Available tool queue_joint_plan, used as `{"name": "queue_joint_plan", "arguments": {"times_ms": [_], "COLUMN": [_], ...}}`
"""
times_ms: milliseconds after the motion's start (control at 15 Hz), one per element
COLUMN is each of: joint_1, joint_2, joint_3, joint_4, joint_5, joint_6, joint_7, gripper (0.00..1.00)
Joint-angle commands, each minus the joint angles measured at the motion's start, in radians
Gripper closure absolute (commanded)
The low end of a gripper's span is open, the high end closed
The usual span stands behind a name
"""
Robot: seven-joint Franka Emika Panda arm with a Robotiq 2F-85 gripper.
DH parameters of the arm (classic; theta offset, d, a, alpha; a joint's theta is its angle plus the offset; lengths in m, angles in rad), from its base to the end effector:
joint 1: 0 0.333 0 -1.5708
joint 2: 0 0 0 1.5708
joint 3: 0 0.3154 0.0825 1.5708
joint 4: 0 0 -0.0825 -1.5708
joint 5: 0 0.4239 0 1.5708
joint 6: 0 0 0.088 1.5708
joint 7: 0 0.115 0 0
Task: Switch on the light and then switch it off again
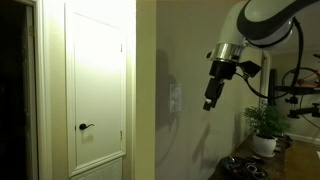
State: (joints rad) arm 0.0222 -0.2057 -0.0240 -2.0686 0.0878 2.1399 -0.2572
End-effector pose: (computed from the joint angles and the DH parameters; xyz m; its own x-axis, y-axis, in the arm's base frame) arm 0.5622 0.0027 0.5292 0.9364 0.2051 0.2849 0.2188 -0.9756 -0.0170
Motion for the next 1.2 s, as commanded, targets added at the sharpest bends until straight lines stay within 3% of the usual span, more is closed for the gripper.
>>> {"name": "queue_joint_plan", "arguments": {"times_ms": [0, 400, 800, 933, 1133], "joint_1": [0.002, 0.002, -0.009, -0.012, -0.023], "joint_2": [0.002, 0.01, 0.076, 0.102, 0.137], "joint_3": [-0.001, 0.001, 0.002, 0.001, -0.003], "joint_4": [0.003, 0.004, 0.022, 0.032, 0.049], "joint_5": [-0.001, -0.004, -0.022, -0.029, -0.036], "joint_6": [-0.002, 0.012, 0.173, 0.213, 0.265], "joint_7": [0.001, 0.008, 0.044, 0.054, 0.073], "gripper": [0.0, 0.0, 0.01, 0.26, 0.45]}}
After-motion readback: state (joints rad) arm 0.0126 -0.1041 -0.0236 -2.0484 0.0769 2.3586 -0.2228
